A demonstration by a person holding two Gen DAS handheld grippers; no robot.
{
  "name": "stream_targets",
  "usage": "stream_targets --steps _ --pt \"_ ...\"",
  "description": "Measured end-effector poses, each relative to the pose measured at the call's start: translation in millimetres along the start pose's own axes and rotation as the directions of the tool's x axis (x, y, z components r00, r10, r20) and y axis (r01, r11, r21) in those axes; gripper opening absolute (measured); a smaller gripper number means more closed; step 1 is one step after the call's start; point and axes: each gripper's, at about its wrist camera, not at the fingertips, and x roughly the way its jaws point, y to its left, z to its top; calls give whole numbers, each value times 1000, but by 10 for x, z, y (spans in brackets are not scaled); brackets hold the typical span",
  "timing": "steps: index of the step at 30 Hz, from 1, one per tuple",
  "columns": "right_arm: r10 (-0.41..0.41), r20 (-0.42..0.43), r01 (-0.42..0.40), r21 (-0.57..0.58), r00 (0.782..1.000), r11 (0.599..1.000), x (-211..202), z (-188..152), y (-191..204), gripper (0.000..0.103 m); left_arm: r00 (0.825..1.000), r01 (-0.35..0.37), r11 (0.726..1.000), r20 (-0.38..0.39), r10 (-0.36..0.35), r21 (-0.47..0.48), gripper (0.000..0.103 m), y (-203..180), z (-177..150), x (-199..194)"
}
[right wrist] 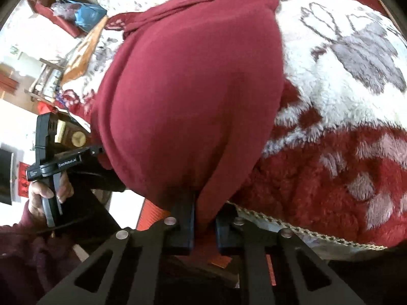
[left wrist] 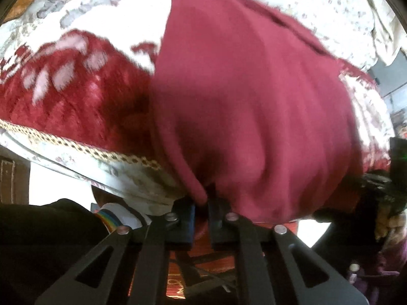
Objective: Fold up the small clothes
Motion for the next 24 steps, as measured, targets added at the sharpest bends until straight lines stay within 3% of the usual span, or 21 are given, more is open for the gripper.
stream_targets --steps 6,12,19,24 --pt "151 112 -149 -23 982 989 -356 205 104 10 992 61 998 105 -64 35 7 -86 249 -489" --pt "230 277 -235 -15 933 972 -684 625 65 10 962 109 992 244 -120 56 7 -148 773 -904" --pt "194 446 -240 48 874 970 -806 1503 -173 10 935 93 993 337 -110 68 7 -261 1622 -806" --pt "106 450 -182 129 887 975 -643 2122 -405 10 933 63 998 355 -55 -12 6 -225 2402 -437"
